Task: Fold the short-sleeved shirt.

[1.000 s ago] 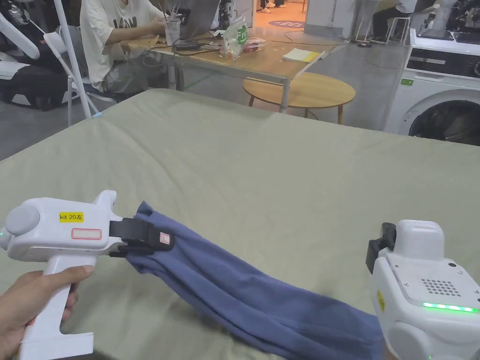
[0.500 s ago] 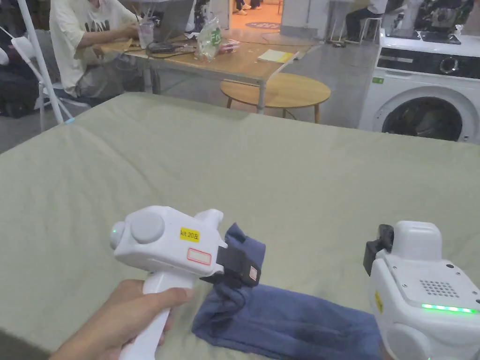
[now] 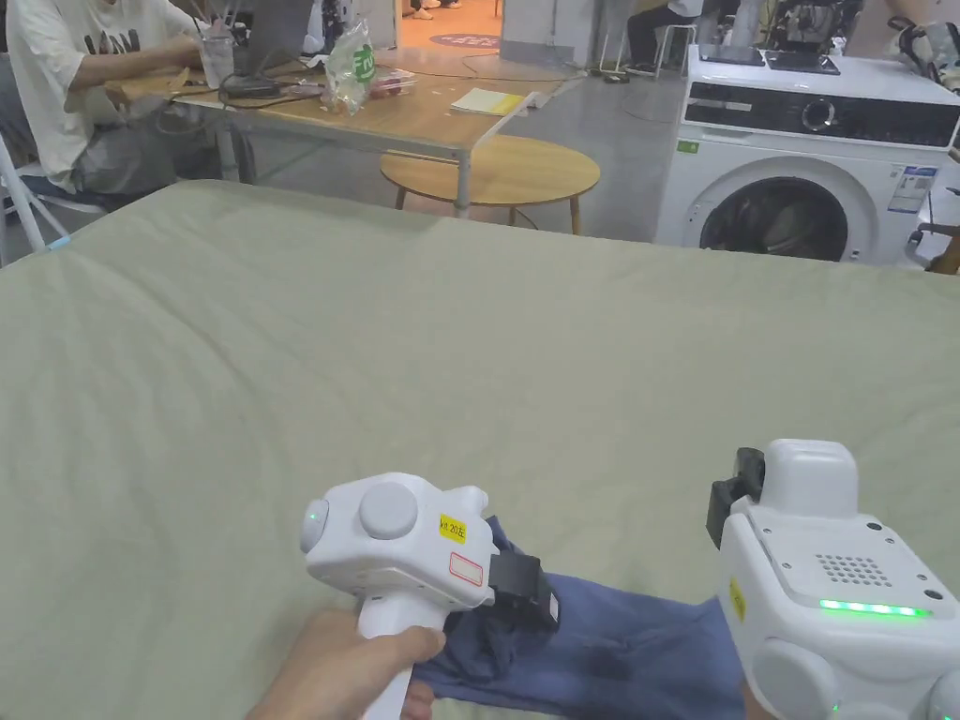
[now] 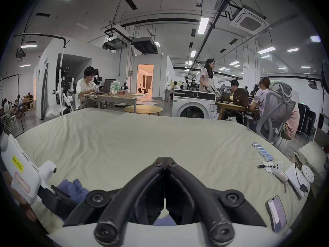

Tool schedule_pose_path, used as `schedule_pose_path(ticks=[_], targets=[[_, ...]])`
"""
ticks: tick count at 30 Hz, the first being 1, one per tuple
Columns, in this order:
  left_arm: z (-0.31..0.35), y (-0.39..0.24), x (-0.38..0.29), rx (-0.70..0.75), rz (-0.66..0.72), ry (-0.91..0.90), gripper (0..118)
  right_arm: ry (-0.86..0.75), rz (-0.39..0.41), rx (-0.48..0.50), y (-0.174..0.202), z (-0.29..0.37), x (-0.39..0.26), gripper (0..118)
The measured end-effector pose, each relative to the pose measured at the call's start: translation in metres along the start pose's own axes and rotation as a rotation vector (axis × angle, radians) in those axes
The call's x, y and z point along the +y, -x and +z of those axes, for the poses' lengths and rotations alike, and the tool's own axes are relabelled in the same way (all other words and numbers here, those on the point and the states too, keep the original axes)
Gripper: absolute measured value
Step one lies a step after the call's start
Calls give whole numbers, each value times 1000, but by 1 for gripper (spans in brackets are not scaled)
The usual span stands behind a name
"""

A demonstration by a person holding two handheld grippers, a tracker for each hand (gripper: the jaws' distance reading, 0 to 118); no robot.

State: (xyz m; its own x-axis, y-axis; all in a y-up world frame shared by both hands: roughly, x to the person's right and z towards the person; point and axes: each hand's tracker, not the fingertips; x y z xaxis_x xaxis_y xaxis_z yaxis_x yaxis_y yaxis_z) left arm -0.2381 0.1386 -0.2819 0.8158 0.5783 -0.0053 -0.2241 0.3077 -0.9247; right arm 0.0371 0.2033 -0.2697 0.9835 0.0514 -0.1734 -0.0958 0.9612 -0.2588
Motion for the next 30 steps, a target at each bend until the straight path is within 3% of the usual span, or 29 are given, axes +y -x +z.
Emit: schedule_pose_path(ticks=[8,13,15,18,23,25,28,30], targets=[[65,-16,3,-164,-38,-112,51,-3,3,15,3,0,-1,0],[70,-6,8,-77,-57,-171,10,2,-7,22,3,0,-3,0],[56,4,9,-61,-33,-155,3,3,-13,20,2,0,-4,0],[23,19,3,-63,20,-94,0,-1,-15,20,1,2,-4,0],[-30,34,-12,-378,131,-43,0,4,-13,14,-2,5,-4,0],[-51,35,-17,-262,125,-19,0,15,-41,31,-5,7,-3,0],[-67,46,-23,-373,185,-42,0,7,-28,16,-6,9,-3,0],[-64,45,-22,-351,174,-46,0,3,-21,12,-8,10,-3,0]])
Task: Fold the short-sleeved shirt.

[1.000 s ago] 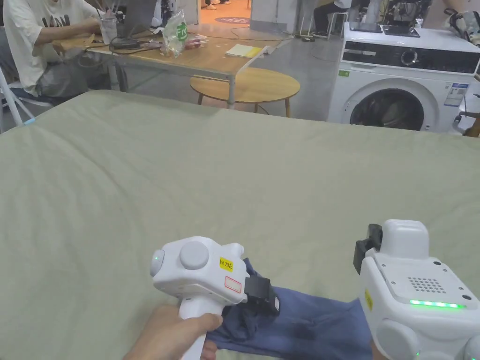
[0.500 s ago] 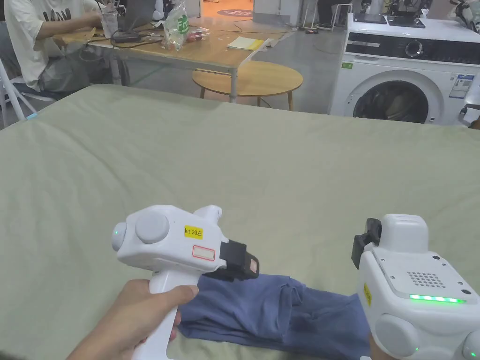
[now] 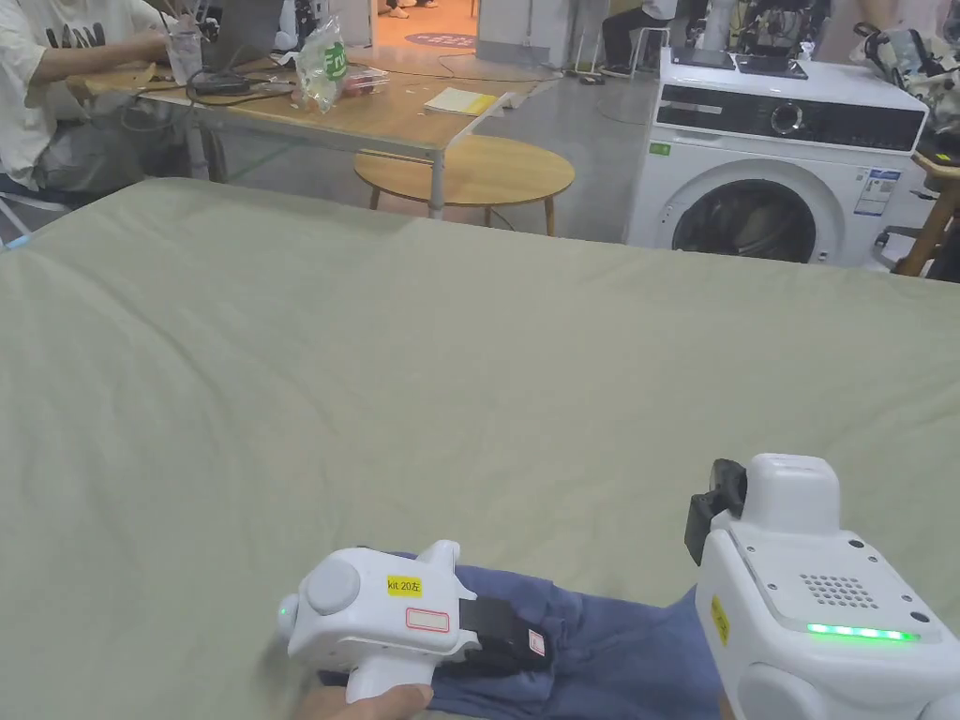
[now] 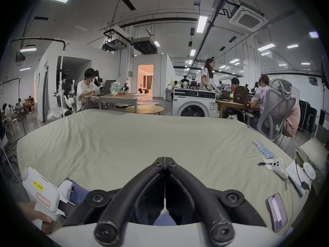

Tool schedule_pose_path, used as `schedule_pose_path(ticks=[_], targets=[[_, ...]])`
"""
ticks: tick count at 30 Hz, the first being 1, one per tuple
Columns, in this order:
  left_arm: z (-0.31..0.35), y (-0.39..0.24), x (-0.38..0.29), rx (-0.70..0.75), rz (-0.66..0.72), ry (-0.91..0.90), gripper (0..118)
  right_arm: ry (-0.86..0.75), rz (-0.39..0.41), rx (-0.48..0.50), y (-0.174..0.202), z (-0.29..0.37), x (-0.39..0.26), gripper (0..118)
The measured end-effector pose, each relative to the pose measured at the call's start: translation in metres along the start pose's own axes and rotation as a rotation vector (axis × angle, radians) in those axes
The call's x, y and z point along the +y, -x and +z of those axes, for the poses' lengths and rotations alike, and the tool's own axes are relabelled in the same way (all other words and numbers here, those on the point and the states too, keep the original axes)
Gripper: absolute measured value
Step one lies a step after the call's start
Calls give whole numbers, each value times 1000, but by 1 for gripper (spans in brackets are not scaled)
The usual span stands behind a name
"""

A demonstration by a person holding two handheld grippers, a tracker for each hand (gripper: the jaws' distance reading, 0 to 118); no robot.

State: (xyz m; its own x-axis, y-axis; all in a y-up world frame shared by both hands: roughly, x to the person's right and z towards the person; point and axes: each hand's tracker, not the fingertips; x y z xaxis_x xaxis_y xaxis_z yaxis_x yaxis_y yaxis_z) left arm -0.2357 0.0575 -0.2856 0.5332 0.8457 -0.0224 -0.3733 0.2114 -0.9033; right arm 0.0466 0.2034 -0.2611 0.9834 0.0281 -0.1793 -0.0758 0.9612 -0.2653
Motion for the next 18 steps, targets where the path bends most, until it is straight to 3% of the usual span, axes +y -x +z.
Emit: schedule_pose_path(ticks=[6,9,13,15,17,18], targets=[[18,-19,2,-17,-44,-9,0,-10,-21,-15,-3,0,1,0],[58,-22,8,-53,-40,-78,0,-6,-20,-8,-3,-1,1,0],[129,-16,20,45,-97,-174,2,-12,-10,5,1,-1,4,0],[156,-4,24,70,-82,-184,22,-29,-25,16,4,2,6,0],[173,10,31,122,-54,-192,57,-37,-18,19,8,2,7,0],[175,14,32,148,-46,-185,65,-37,-16,24,9,2,7,0]])
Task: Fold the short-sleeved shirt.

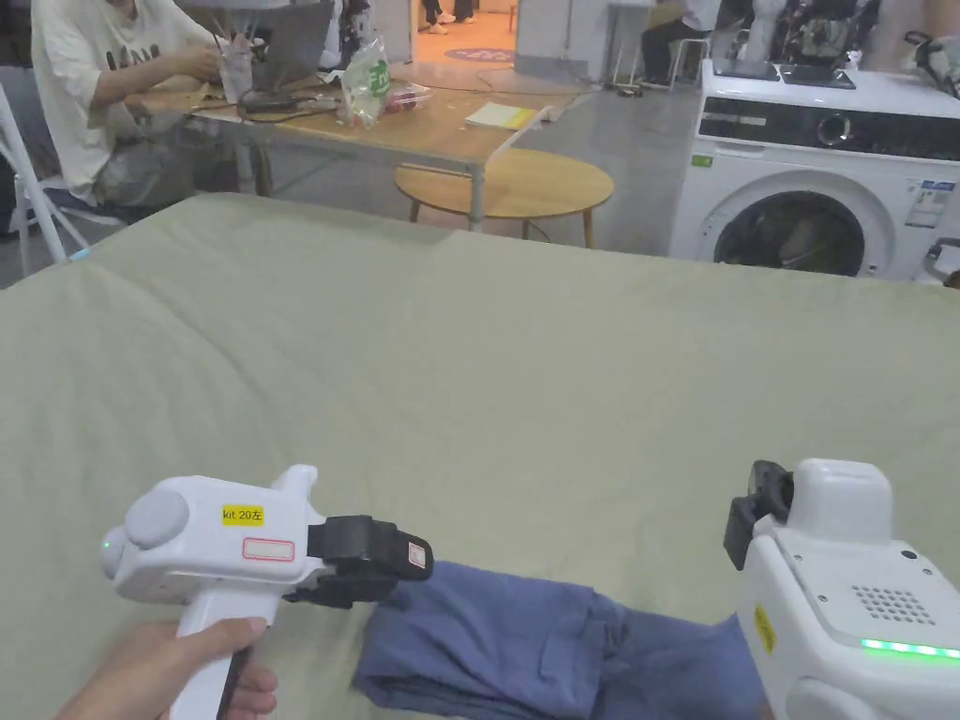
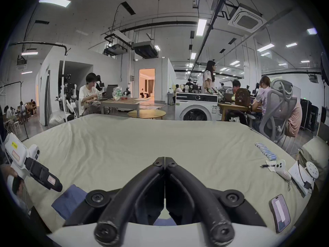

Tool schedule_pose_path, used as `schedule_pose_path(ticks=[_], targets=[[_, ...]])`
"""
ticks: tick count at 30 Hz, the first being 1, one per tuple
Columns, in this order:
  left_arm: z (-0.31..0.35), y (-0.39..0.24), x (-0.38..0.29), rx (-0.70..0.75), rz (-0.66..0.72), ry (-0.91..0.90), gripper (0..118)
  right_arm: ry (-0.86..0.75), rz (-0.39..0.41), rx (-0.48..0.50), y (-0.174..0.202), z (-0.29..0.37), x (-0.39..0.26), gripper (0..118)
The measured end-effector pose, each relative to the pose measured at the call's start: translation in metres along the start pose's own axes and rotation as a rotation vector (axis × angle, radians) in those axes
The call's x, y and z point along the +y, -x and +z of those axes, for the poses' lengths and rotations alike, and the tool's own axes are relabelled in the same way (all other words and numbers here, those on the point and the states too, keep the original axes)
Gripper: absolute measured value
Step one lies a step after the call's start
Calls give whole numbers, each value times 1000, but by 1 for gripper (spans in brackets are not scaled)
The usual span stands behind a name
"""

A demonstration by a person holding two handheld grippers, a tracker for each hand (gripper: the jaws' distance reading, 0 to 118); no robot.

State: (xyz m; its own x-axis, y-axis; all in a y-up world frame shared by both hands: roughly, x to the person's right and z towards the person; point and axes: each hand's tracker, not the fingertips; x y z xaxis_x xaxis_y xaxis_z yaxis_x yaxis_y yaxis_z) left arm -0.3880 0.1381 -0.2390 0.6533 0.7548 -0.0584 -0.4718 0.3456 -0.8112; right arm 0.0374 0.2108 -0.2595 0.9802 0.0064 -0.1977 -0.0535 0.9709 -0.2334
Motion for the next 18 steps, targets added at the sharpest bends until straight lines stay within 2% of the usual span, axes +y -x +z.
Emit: schedule_pose_path(ticks=[4,7,11,12,14,15,16,18], targets=[[-5,20,-4,35,-13,38,66,8,-15,21,2,-1,1,0],[-23,38,-16,22,57,52,66,1,-23,15,2,0,1,0],[-46,68,-17,-253,138,35,66,-40,-20,8,1,4,3,0],[-53,72,-20,-273,167,61,66,-50,-20,5,1,5,4,0],[-62,69,-23,-282,167,66,50,-82,-28,4,-1,9,6,0],[-66,69,-24,-277,158,67,36,-101,-28,-3,-1,11,6,0],[-70,70,-25,-262,155,72,16,-123,-23,-20,-1,13,7,0],[-71,73,-30,-242,173,60,9,-156,-20,-23,-2,17,8,0]])
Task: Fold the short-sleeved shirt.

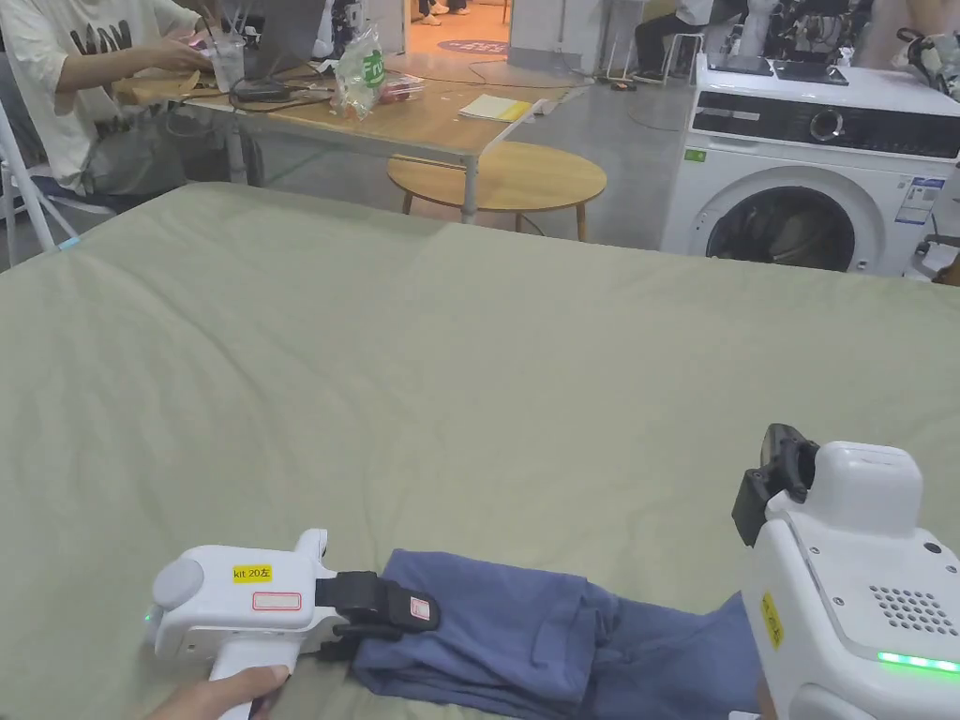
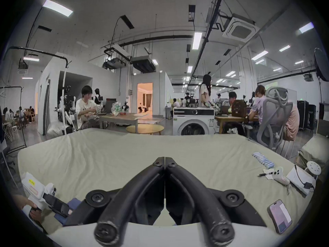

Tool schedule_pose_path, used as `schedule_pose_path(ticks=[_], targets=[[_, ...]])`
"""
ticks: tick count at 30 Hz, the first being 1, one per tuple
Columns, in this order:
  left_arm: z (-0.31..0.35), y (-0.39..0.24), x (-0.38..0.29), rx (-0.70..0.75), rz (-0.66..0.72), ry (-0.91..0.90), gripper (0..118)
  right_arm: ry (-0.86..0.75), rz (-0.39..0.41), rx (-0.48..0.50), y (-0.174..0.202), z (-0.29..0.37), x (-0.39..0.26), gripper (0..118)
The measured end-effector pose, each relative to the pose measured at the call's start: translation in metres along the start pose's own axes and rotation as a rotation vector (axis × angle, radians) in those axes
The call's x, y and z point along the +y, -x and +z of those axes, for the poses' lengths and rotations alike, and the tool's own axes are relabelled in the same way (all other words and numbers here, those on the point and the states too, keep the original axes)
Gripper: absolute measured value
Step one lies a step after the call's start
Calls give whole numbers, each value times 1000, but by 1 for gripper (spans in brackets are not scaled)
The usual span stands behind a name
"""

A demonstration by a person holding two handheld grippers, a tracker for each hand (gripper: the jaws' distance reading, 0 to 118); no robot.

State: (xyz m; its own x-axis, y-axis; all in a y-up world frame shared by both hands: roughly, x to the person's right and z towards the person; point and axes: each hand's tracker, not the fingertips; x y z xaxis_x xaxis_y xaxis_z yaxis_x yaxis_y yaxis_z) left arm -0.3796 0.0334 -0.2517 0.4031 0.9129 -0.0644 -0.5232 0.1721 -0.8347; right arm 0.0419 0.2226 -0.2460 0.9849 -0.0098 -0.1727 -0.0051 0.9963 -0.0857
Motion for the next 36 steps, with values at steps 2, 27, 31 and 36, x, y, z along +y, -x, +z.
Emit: schedule_pose_path(ticks=[2,27,31,36], targets=[[7,0,-1,-53,3,-35,6,-30,13,-17,0,3,2,0],[130,-155,-6,350,-280,-206,5,45,70,9,19,-15,-19,0],[91,-194,-13,426,-370,-136,5,48,66,-7,9,-11,-18,0],[38,-224,-21,421,-425,-52,5,66,68,-28,-3,-9,-19,0]])
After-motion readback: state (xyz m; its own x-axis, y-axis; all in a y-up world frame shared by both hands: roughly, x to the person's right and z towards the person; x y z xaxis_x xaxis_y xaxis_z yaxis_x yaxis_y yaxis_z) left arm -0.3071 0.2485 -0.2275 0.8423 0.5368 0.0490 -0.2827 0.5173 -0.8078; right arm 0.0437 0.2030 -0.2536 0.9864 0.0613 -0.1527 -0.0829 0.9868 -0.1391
